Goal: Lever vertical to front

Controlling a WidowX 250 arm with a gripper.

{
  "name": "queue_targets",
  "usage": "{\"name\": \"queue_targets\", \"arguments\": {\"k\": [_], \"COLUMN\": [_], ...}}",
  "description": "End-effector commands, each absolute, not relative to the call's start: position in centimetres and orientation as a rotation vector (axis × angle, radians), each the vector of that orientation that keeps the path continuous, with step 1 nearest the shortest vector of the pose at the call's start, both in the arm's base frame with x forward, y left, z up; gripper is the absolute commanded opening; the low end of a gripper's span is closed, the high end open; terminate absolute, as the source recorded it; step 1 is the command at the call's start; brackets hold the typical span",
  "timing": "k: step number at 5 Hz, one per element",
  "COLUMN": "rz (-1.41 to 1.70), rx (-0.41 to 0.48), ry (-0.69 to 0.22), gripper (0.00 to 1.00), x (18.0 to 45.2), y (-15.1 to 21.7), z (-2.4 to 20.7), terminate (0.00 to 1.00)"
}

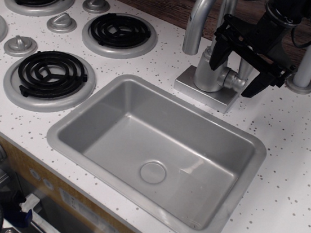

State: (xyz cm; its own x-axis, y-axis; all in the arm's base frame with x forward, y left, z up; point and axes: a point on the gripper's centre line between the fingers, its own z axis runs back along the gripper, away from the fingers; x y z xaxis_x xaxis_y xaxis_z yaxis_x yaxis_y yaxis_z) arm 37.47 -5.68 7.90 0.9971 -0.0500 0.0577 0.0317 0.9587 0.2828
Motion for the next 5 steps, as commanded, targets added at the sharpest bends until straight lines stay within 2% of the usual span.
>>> {"name": "queue_targets", "arguments": {"k": [1,3,5], "rz": [-0.041,-0.114,-0.169], "rx": [0.286,0.314,0.35], "ry": [-0.064,-0.275,-0.313], "gripper": [1.0,1.0,1.0], "x": [37.5,40.1,41.5], "y": [-5.7,-6.2,-6.6], "z": [7.9,8.9,10.4], "terminate": [0.0,0.0,0.0]}}
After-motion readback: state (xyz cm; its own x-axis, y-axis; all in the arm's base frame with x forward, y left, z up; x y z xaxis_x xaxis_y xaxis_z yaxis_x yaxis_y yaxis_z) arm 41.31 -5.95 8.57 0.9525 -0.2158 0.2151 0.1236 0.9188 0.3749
